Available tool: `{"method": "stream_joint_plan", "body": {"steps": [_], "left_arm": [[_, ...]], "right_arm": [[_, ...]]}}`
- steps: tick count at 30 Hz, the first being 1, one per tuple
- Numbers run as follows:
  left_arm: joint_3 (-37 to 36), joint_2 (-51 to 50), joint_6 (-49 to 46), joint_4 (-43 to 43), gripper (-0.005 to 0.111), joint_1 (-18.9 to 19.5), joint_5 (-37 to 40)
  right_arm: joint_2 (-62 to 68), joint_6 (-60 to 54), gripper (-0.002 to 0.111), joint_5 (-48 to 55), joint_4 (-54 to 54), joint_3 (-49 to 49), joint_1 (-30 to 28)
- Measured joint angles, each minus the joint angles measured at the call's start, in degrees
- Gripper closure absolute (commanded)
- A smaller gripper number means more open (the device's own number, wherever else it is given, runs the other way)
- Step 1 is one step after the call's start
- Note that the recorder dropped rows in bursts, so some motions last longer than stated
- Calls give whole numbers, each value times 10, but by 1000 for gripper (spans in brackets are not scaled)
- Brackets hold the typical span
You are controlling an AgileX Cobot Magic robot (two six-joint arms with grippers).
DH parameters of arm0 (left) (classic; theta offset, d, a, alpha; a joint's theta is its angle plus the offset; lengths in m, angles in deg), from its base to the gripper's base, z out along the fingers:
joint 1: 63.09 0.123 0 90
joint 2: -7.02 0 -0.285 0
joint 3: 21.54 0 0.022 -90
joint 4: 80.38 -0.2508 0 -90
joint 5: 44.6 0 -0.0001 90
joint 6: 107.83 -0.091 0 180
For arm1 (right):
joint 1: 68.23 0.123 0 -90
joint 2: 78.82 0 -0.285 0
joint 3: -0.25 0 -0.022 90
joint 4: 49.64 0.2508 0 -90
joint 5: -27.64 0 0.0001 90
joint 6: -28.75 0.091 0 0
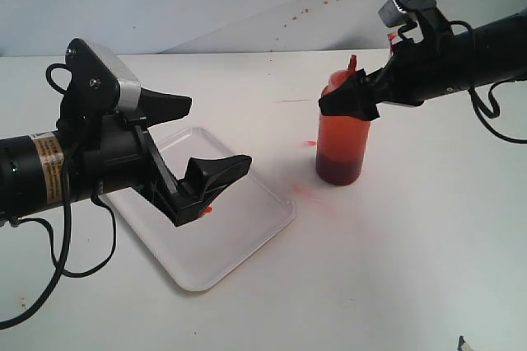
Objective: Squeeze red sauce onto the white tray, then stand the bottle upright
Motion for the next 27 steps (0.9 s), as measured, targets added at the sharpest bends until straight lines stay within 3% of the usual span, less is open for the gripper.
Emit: {"method": "stream_joint_plan", "body": {"steps": [10,27], "left_arm": [[0,0,0,0,3,0,0],[0,0,0,0,3,0,0]], "right_arm": [[-59,83,3,-45,-62,0,0],[-160,135,3,-99,-65,0,0]]}}
